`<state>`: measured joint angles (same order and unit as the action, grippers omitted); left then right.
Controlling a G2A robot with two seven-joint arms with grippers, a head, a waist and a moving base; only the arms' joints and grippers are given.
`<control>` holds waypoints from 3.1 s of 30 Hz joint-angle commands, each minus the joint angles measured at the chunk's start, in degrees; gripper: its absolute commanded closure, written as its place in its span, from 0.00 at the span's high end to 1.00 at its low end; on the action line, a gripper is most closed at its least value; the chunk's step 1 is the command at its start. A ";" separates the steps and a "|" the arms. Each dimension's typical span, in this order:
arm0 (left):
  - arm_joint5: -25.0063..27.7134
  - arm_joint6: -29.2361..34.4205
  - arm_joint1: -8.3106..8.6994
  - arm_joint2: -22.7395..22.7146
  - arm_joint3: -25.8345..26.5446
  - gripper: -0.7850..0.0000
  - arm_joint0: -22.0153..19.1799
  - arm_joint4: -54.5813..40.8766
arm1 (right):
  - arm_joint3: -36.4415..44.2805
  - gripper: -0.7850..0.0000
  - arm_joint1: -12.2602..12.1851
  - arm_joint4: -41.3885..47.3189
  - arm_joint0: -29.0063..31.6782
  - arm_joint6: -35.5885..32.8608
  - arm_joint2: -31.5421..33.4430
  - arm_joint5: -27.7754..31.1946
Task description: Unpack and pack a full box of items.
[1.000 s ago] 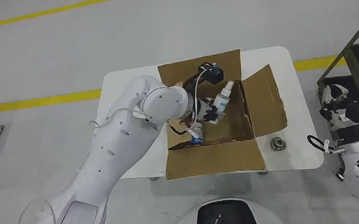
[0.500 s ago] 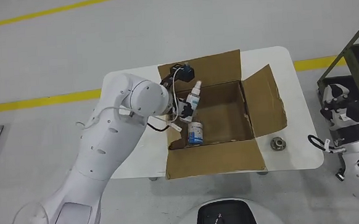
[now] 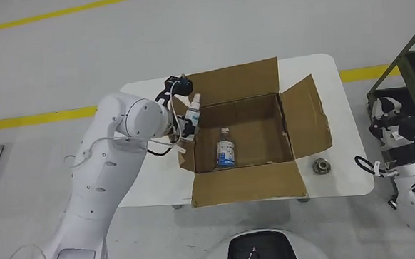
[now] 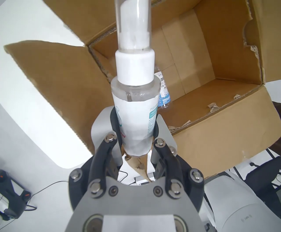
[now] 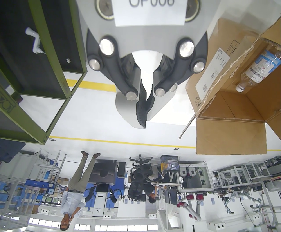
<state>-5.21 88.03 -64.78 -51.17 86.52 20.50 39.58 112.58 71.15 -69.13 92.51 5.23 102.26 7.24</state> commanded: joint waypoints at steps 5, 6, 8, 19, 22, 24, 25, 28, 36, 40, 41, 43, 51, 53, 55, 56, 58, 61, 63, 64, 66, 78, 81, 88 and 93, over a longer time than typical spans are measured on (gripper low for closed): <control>-0.91 -0.03 1.51 -1.44 0.23 0.00 2.13 2.01 | 0.11 0.00 0.03 -0.18 0.09 -0.08 0.04 -0.13; -1.08 -0.03 1.74 -1.57 0.15 0.00 2.57 2.04 | 0.20 0.00 0.02 -0.28 0.08 -0.10 0.06 -0.14; -1.29 -0.03 2.11 -1.71 0.40 0.00 3.24 2.04 | 0.29 0.00 0.03 -0.33 0.07 -0.12 0.05 -0.19; -2.07 -1.24 2.40 -2.55 4.04 0.00 2.95 -3.08 | 0.22 0.00 0.07 -0.32 -0.37 -0.27 -0.07 -0.08; -0.91 -3.25 1.50 -1.15 5.78 0.00 1.15 -7.41 | 0.30 0.00 0.08 -0.22 -0.47 -0.39 0.02 -0.17; 0.21 -5.04 0.45 0.87 5.98 0.00 -0.26 -12.09 | 0.41 0.00 0.08 -0.12 -0.52 -0.46 0.08 -0.21; 0.86 -5.74 -0.12 2.28 5.56 0.00 -1.30 -13.39 | 0.43 0.00 0.09 -0.12 -0.50 -0.44 0.09 -0.28; 2.72 -8.03 -2.17 7.17 2.81 0.00 -4.34 -17.49 | 0.53 0.00 0.11 -0.08 -0.37 -0.44 0.20 -0.39; 3.78 -9.67 -4.09 10.88 -1.23 0.00 -6.70 -21.56 | 0.18 0.00 0.17 0.69 0.59 -0.06 1.35 -0.88; 3.78 -9.67 -4.09 10.88 -1.23 0.00 -6.70 -21.56 | 0.02 0.00 0.19 1.23 0.86 0.03 1.94 -0.95; 3.78 -9.67 -4.09 10.88 -1.23 0.00 -6.70 -21.56 | -0.06 0.00 0.19 1.31 0.89 0.06 2.09 -0.93; 3.78 -9.67 -4.09 10.88 -1.23 0.00 -6.70 -21.56 | -0.21 0.00 0.20 1.46 0.91 0.05 2.26 -0.96; 1.39 -15.24 -5.76 13.84 -2.10 0.00 -6.29 -23.08 | -0.48 0.00 0.21 0.84 0.11 -0.27 1.62 -0.66; -1.38 -16.78 -7.30 16.04 -4.35 0.00 -7.69 -24.89 | -0.40 0.00 0.21 0.63 -0.08 -0.31 1.51 -0.61; -5.03 -17.77 -9.05 18.17 -7.42 0.00 -9.08 -27.54 | -0.40 0.00 0.22 0.57 -0.16 -0.36 1.44 -0.53; -7.00 -17.67 -9.95 19.69 -9.30 0.00 -9.82 -27.87 | -0.33 0.00 0.21 0.51 -0.19 -0.32 1.42 -0.47; -10.05 -18.09 -11.74 21.67 -12.52 0.00 -10.95 -30.15 | -0.30 0.00 0.22 0.50 -0.21 -0.34 1.45 -0.42; -12.57 -18.41 -14.04 23.85 -18.12 0.00 -11.62 -33.42 | -0.29 0.00 0.21 0.49 -0.28 -0.33 1.56 -0.36; -12.96 -18.82 -14.83 24.71 -20.51 0.00 -11.97 -33.59 | -0.32 0.00 0.21 0.50 -0.31 -0.35 1.60 -0.30; -12.96 -18.82 -14.83 24.71 -20.51 0.00 -11.97 -33.59 | -0.32 0.00 0.21 0.50 -0.33 -0.36 1.60 -0.24; -12.96 -18.82 -14.83 24.71 -20.51 0.00 -11.97 -33.59 | -0.39 0.00 0.21 0.50 -0.37 -0.37 1.63 -0.10; -12.96 -18.82 -14.83 24.71 -20.51 0.00 -11.97 -33.59 | -0.87 0.00 0.24 0.48 -0.73 -0.69 0.99 0.43; -12.63 -21.34 -15.27 24.88 -20.42 0.00 -10.18 -34.07 | -0.80 0.00 0.24 0.18 -1.12 -0.71 0.64 0.49; -20.38 -23.91 -18.77 26.70 -25.67 0.00 -11.12 -36.38 | -0.71 0.00 0.26 0.12 -1.02 -0.55 0.70 0.30; -28.71 -24.44 -21.34 28.13 -30.88 0.00 -13.10 -36.64 | -0.54 0.00 0.30 0.36 -0.56 -0.40 0.83 0.14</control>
<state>-32.43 63.64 -85.75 -23.34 56.44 7.73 2.70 112.07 71.44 -68.80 91.89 4.84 103.06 7.38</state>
